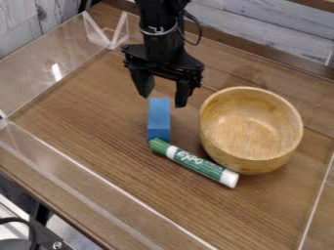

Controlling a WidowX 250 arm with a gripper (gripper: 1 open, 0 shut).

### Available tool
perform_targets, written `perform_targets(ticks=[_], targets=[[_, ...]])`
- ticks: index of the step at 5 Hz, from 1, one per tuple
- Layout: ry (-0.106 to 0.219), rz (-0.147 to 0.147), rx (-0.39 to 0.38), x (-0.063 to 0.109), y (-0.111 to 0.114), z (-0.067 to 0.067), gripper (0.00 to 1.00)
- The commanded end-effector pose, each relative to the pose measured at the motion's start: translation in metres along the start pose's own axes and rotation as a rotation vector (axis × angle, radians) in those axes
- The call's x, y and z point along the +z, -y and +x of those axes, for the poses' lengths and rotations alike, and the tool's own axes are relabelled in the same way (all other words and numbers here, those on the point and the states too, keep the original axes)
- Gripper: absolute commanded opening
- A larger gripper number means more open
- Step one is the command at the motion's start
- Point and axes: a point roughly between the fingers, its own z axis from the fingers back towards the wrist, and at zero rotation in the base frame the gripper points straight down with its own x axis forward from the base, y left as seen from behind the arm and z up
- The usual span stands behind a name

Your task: Put the blue block in the brown bowl

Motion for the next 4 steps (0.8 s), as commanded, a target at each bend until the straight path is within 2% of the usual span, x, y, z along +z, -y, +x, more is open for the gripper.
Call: perform_targets(ticks=[1, 4], targets=[[0.028, 0.005, -0.012, 0.002, 0.001, 0.004, 1.0], [0.016, 0.012, -0.004, -0.019, 0.001, -0.002, 1.0]])
